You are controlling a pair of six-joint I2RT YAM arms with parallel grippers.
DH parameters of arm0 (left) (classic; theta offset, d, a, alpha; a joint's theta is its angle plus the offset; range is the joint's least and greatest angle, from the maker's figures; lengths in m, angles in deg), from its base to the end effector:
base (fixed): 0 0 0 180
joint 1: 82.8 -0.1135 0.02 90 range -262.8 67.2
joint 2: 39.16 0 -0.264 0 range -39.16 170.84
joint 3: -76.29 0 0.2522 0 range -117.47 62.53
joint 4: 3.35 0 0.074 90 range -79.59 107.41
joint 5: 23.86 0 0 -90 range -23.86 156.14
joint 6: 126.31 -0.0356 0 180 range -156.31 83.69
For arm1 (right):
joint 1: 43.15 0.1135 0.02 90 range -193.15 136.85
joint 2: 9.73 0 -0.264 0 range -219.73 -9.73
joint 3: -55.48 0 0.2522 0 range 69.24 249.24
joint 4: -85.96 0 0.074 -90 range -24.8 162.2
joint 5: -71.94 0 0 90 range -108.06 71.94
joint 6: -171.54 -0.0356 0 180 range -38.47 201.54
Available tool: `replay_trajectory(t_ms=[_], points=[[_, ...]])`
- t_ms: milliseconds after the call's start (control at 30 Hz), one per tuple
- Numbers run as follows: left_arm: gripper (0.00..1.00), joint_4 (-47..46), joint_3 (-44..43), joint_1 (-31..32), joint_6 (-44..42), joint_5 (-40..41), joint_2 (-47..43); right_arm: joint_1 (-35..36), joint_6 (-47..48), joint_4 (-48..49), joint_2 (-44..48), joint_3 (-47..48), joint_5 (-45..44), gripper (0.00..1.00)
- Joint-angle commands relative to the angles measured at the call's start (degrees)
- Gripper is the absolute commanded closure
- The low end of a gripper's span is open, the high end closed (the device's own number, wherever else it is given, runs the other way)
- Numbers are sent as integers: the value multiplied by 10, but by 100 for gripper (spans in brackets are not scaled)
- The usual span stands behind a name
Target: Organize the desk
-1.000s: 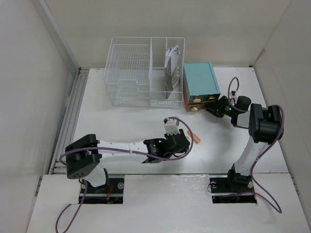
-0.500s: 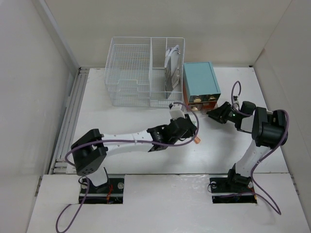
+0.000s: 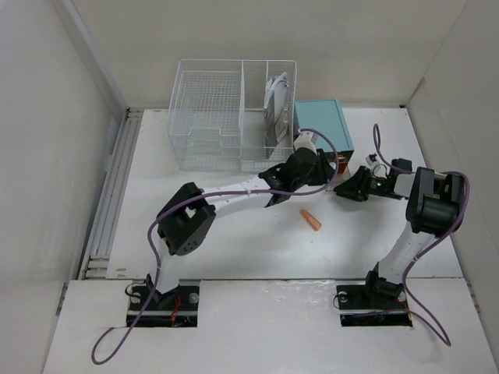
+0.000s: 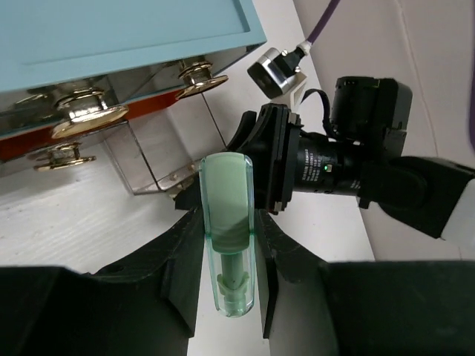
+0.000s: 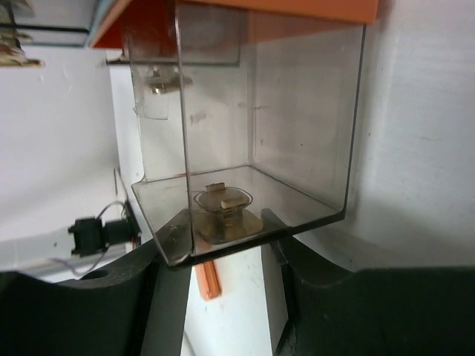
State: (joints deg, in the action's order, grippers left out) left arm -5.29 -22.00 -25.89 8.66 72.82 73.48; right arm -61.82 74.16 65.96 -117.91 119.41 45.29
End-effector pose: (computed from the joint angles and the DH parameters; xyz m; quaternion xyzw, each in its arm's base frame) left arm 0.2616 -0.3938 0.2711 0.0446 0.7776 -0.4571 0.4294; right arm 0.3153 -0.0730 0.1073 0.0730 0.8347 0.4908 0.2391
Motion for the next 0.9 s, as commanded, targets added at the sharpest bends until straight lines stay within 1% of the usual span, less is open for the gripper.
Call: replay_trajectory(t_ms=[0,67,267,433,533,633,733,867], points=[[100,-9,-63,-5,-26,-55,27,-10,168,-224,-35,22,-64,70],[100,-4,-82,-5,-33,-63,54,-10,201,-255,-35,33,-80,71],[100,26,-139,-10,-51,-69,99,-10,234,-322,-29,40,-93,71],[100,44,-178,-15,-61,-75,127,-10,240,-333,-5,47,-99,71],[100,49,-195,-21,-67,-75,140,-10,249,-344,-11,47,-89,58],[100,65,-218,-26,-72,-80,154,-10,276,-364,-23,54,-63,52],[100,76,-232,-31,-77,-80,166,-10,296,-371,-16,59,-36,46],[100,88,-255,-43,-89,-85,180,-10,307,-376,17,54,-22,44]])
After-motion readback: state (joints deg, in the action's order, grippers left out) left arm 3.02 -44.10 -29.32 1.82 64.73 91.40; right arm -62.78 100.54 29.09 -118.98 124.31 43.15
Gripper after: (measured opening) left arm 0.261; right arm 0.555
